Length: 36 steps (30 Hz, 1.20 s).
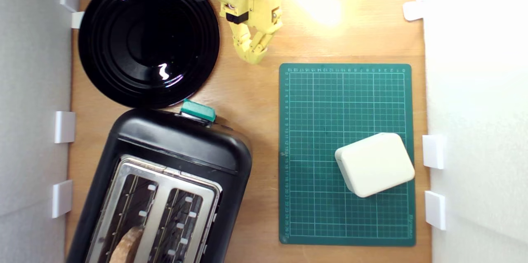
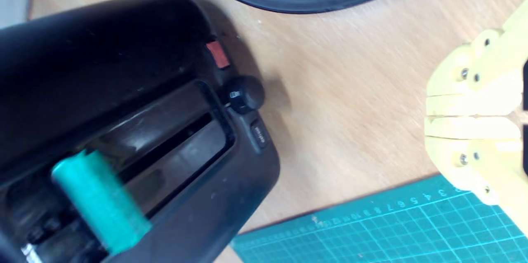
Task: Start toaster
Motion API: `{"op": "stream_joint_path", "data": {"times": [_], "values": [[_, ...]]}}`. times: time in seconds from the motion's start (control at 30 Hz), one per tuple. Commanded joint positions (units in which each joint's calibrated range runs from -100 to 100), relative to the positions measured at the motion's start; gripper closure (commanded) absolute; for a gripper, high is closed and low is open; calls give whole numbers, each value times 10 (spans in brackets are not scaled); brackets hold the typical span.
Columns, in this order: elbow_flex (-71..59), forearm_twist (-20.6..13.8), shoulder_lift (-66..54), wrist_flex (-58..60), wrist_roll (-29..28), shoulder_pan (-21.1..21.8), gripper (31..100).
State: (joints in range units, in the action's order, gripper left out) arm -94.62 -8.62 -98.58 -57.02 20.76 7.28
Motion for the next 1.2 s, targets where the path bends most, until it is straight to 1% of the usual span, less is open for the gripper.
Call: {"op": "stream_joint_path", "data": {"times": [0.0, 0.07, 0.17, 0.23, 0.33, 0.43, 0.5, 0.57, 0.6, 0.67, 0.83, 0.9, 0.97, 1.07, 1.17], "values": [[87, -18, 32, 0, 14, -5, 989], [128, -18, 72, 0, 18, -11, 989], [200, -19, 140, 0, 20, -31, 989], [252, -28, 181, 0, 24, -38, 989], [312, -70, 233, 0, 28, -36, 989], [342, -138, 271, 2, 30, -26, 989], [361, -153, 294, 2, 51, -24, 989], [384, -148, 310, 1, 84, -25, 989], [397, -140, 318, 2, 101, -26, 989], [422, -127, 338, 3, 133, -39, 989], [488, -68, 398, 4, 213, -79, 989], [515, -48, 420, 4, 234, -93, 989], [541, -39, 443, 13, 245, -103, 989], [548, -39, 478, 100, 243, -121, 989], [549, -38, 507, 165, 222, -136, 989]]}}
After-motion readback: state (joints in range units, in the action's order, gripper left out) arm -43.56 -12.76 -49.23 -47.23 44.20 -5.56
